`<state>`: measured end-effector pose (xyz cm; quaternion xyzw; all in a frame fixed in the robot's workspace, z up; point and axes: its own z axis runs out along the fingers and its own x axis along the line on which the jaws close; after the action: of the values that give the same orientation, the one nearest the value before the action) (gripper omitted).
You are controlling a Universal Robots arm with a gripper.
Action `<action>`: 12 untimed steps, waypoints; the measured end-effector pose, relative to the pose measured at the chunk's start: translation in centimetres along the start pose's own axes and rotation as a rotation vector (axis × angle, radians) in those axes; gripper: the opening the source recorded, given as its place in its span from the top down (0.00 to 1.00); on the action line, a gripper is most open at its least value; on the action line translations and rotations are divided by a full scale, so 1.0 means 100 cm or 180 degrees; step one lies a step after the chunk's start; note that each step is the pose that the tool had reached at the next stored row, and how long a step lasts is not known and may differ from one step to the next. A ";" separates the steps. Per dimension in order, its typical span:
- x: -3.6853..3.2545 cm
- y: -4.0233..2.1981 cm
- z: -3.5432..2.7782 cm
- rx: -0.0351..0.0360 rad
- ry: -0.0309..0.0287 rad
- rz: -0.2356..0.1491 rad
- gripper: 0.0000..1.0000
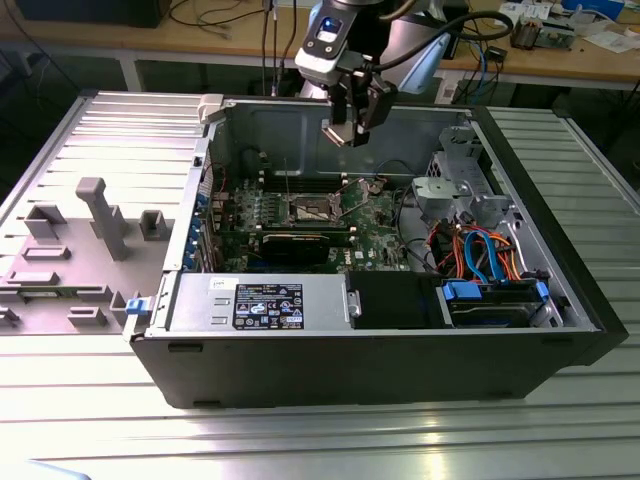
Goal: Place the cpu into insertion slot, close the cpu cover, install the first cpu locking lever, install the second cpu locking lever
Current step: 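Place the cpu into insertion slot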
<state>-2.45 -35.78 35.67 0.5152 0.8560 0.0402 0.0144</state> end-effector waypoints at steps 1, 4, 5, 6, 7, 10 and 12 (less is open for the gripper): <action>0.0000 0.0000 0.0000 0.0000 -0.0002 0.0014 0.46; 0.0000 0.0000 0.0002 0.0000 -0.0005 0.0051 0.46; 0.0000 0.0000 0.0002 0.0000 -0.0005 0.0056 0.46; 0.0000 0.0000 0.0002 0.0000 -0.0006 0.0062 0.46; 0.0000 0.0000 0.0003 0.0000 -0.0006 0.0066 0.46; -0.0001 0.0002 0.0003 0.0001 -0.0008 0.0079 0.46; -0.0001 0.0002 0.0003 0.0001 -0.0008 0.0080 0.46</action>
<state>-2.42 -35.78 35.64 0.5259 0.8495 0.0396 0.0149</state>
